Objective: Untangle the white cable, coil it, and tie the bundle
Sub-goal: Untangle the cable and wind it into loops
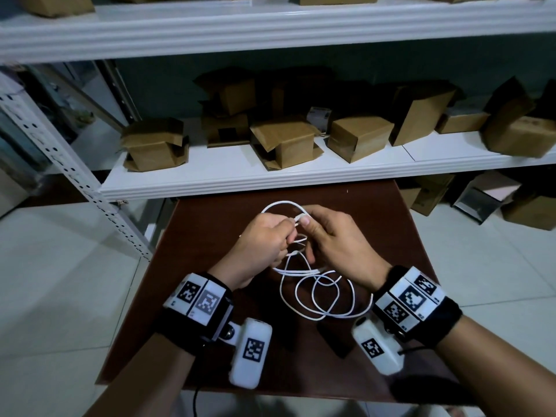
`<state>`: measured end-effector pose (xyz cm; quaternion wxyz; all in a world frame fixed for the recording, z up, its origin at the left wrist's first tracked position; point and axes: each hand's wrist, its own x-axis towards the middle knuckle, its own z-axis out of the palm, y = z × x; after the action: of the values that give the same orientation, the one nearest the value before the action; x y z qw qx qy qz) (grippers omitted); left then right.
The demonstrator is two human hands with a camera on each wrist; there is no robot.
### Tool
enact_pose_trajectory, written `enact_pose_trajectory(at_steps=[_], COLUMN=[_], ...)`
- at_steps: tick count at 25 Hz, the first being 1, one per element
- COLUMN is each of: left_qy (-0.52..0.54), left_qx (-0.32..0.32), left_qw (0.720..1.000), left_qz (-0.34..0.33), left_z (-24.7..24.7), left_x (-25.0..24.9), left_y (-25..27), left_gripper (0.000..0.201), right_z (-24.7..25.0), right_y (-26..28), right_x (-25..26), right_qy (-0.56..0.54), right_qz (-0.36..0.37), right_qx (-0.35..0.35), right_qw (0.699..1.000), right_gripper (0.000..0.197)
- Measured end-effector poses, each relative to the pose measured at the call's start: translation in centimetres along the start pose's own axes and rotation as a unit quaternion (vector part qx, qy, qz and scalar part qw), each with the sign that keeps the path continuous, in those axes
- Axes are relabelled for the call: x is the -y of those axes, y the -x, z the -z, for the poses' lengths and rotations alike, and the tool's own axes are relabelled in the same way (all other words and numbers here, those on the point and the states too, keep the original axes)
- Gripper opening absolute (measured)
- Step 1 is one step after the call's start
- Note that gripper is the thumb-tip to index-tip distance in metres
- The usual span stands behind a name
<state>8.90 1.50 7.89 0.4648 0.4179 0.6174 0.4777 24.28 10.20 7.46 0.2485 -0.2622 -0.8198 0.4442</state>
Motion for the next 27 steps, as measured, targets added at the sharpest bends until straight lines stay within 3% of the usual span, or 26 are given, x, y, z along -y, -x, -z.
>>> enact_pose_trajectory(at_steps=[8, 16, 19, 27], left_qy=[0.006, -0.001, -0.005, -0.004], left_qx=[0.025, 0.048, 0.072, 0.078], left_qw=[1.0, 0.999, 0.997, 0.995], left_qz=[-0.008, -0.001, -0.008, -0.056], left_z=[0.6, 0.6, 0.6, 1.2], left_x=[-0.4, -0.2, -0.2, -0.6], left_y=[0.2, 0.2, 0.2, 0.5], left_gripper=[0.043, 0.036, 0.035, 0.038], right_z=[0.2, 0.2, 0.1, 0.1], right_y=[-0.2, 0.1, 0.0, -0.5], right_x=[-0.3, -0.8, -1.1, -1.0], right_qy=[0.072, 0.072, 0.095, -0.044], right_qz=[0.012, 0.045, 0.058, 0.021], right_qx=[0.023, 0.057, 0.031, 0.037], right_qw=[0.997, 0.995, 0.993, 0.998], right_gripper=[0.025, 0.023, 0.024, 0.036])
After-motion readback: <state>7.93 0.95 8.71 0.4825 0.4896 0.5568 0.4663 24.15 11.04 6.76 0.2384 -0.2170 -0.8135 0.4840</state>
